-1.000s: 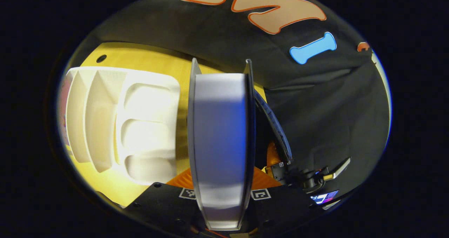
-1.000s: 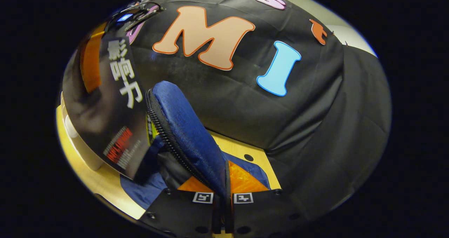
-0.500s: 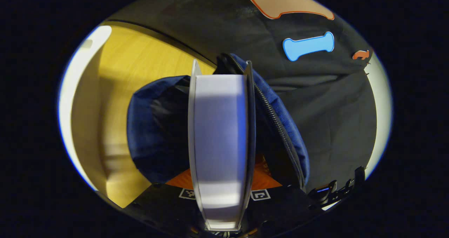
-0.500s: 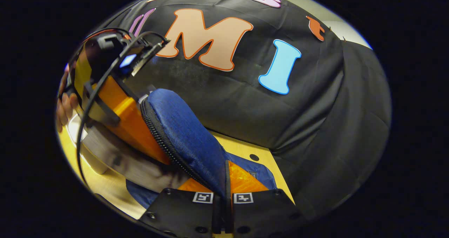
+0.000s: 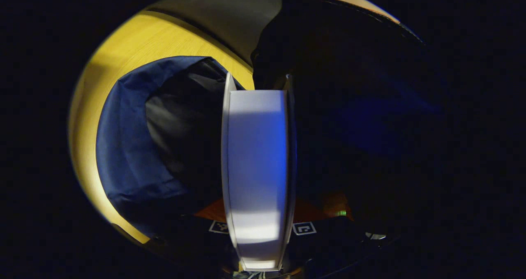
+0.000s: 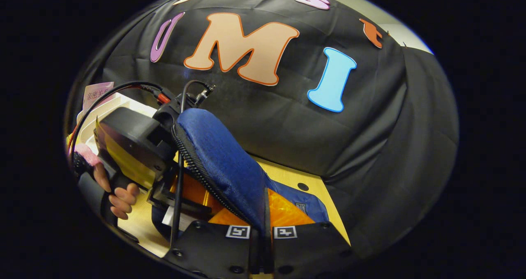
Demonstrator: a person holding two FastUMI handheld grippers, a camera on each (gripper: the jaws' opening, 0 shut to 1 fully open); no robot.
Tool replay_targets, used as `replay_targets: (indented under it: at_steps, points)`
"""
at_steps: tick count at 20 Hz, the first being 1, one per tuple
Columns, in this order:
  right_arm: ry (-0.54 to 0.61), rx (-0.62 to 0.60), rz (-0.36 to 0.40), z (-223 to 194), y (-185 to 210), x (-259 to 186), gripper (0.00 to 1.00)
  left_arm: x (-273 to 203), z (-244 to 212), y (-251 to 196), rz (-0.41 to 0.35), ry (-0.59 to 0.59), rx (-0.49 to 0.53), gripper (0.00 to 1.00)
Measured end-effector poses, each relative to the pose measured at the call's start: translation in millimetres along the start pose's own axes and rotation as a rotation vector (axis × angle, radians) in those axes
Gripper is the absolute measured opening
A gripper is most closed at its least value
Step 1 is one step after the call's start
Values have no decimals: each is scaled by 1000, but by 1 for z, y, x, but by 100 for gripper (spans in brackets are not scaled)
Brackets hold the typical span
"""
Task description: Open the schoolbag, grab two books from the bookshelf and put them into the schoolbag.
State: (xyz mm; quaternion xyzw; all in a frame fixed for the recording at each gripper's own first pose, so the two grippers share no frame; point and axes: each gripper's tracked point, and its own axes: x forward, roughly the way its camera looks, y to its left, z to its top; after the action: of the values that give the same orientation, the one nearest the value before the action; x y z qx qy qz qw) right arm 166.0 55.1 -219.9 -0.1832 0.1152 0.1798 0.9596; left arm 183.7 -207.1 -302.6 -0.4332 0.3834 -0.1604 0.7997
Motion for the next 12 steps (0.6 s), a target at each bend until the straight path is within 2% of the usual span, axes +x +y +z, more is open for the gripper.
replay_targets:
  at_steps: [4, 5, 6, 8, 12]
  points:
    - [3, 19, -3, 0, -5, -2, 7, -11, 8, -2, -2, -22, -16, 37]
    - [4, 26, -2, -1, -6, -2, 10, -13, 13, -2, 8, -39, -4, 38]
    - [5, 32, -2, -1, -7, -2, 7, -18, 17, 0, 40, -54, 20, 37]
    - [9, 44, -5, -1, -11, -1, 7, -21, 22, 8, 107, -74, 50, 57]
    - [13, 63, -7, -2, -13, -1, 9, -52, 26, 11, 158, -129, 91, 96]
